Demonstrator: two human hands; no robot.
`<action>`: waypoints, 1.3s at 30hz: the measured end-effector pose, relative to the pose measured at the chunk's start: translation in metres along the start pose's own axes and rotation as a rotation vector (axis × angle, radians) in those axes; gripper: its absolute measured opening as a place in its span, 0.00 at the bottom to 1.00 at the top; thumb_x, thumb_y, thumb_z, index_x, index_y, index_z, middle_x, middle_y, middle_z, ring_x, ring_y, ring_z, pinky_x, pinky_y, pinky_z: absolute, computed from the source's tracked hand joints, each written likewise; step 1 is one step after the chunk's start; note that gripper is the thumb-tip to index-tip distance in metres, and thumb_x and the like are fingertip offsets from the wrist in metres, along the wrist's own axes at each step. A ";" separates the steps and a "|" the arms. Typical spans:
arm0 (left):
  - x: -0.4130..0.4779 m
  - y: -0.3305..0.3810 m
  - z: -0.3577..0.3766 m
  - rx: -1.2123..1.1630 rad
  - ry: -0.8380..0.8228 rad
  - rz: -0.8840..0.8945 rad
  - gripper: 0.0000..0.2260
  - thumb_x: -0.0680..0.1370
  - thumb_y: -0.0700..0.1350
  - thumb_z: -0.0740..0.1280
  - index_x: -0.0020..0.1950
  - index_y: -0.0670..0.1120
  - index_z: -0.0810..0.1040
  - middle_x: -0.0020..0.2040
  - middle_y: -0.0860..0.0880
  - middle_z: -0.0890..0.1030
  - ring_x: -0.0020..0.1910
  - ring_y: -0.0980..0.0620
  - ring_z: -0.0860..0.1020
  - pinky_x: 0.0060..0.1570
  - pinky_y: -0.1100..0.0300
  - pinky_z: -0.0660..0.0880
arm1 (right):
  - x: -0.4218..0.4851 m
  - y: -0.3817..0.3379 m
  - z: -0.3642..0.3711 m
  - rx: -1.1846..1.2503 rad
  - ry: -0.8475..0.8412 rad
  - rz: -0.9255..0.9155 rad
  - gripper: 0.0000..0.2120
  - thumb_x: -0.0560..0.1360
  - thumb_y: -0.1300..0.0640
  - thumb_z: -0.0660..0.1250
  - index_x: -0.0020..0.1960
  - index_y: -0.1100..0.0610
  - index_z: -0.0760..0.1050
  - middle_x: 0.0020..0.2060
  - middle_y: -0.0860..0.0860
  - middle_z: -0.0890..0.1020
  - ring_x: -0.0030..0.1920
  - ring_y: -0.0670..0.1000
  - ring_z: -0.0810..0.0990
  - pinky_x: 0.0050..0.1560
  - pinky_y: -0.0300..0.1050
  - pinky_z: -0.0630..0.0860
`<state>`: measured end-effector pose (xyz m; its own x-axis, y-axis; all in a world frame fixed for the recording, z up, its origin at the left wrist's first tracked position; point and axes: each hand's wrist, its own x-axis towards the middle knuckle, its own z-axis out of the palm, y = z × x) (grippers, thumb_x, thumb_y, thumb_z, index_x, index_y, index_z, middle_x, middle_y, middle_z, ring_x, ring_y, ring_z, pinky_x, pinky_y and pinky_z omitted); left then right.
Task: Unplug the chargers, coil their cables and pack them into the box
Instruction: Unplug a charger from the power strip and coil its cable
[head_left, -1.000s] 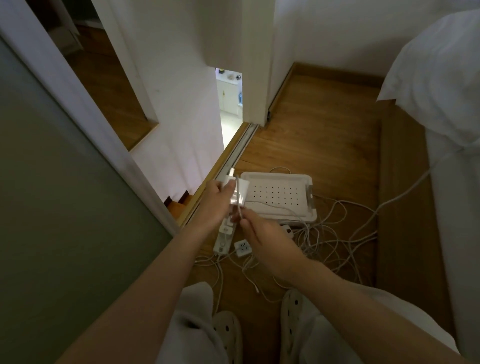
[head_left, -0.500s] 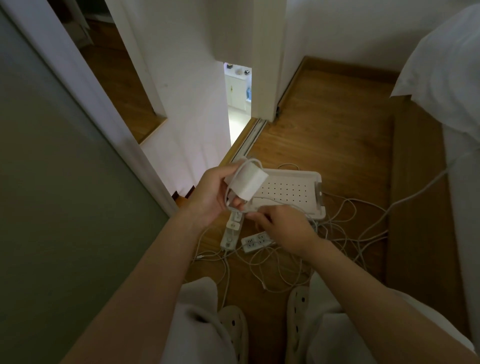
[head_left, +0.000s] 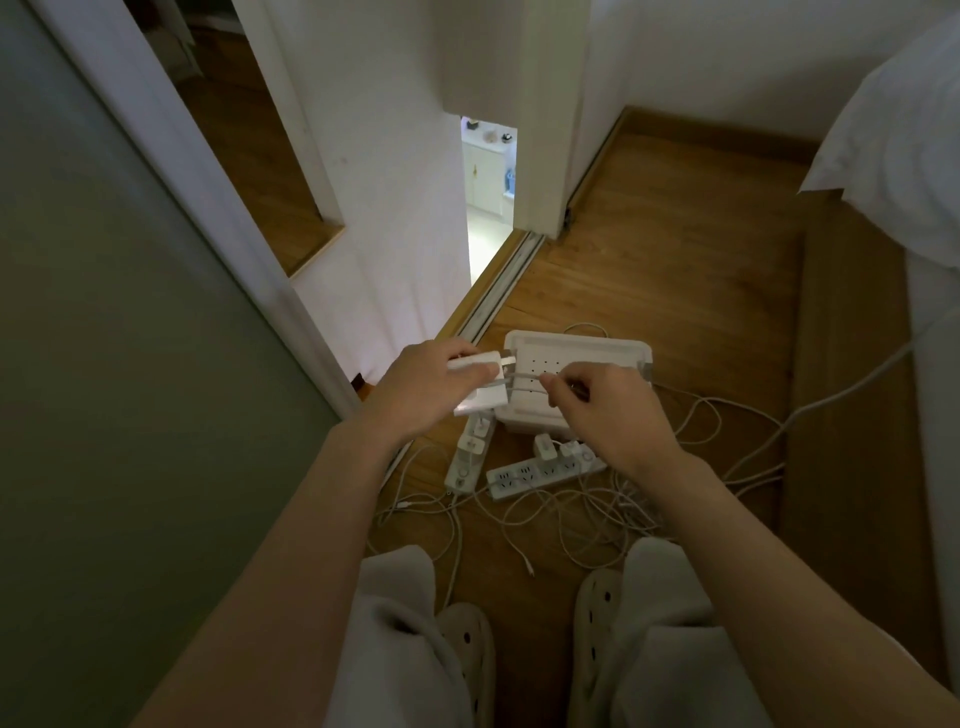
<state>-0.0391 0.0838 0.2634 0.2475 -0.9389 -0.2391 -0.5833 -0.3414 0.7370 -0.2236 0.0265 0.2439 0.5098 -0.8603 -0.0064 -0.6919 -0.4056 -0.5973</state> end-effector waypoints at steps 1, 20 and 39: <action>0.002 -0.002 0.003 0.038 0.011 0.012 0.13 0.79 0.52 0.64 0.62 0.51 0.72 0.52 0.52 0.74 0.48 0.54 0.75 0.44 0.60 0.77 | -0.001 -0.002 0.000 -0.005 0.006 0.000 0.15 0.79 0.47 0.57 0.44 0.52 0.78 0.28 0.45 0.76 0.26 0.42 0.71 0.29 0.35 0.66; 0.006 0.027 0.016 -1.281 -0.033 -0.175 0.12 0.82 0.48 0.57 0.58 0.42 0.72 0.45 0.43 0.77 0.34 0.51 0.79 0.32 0.60 0.79 | -0.018 -0.021 0.050 0.190 -0.297 -0.188 0.08 0.82 0.54 0.50 0.47 0.49 0.66 0.37 0.52 0.78 0.35 0.51 0.76 0.37 0.47 0.73; 0.006 0.001 -0.004 -0.175 -0.358 -0.099 0.09 0.80 0.53 0.60 0.55 0.51 0.74 0.45 0.48 0.77 0.38 0.54 0.76 0.29 0.68 0.70 | 0.007 0.006 0.003 -0.238 -0.047 -0.051 0.17 0.77 0.40 0.56 0.35 0.48 0.71 0.27 0.43 0.72 0.28 0.42 0.70 0.29 0.38 0.67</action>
<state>-0.0354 0.0779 0.2653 -0.0068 -0.8681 -0.4963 -0.4224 -0.4473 0.7883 -0.2227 0.0196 0.2382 0.5668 -0.8236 -0.0220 -0.7627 -0.5144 -0.3921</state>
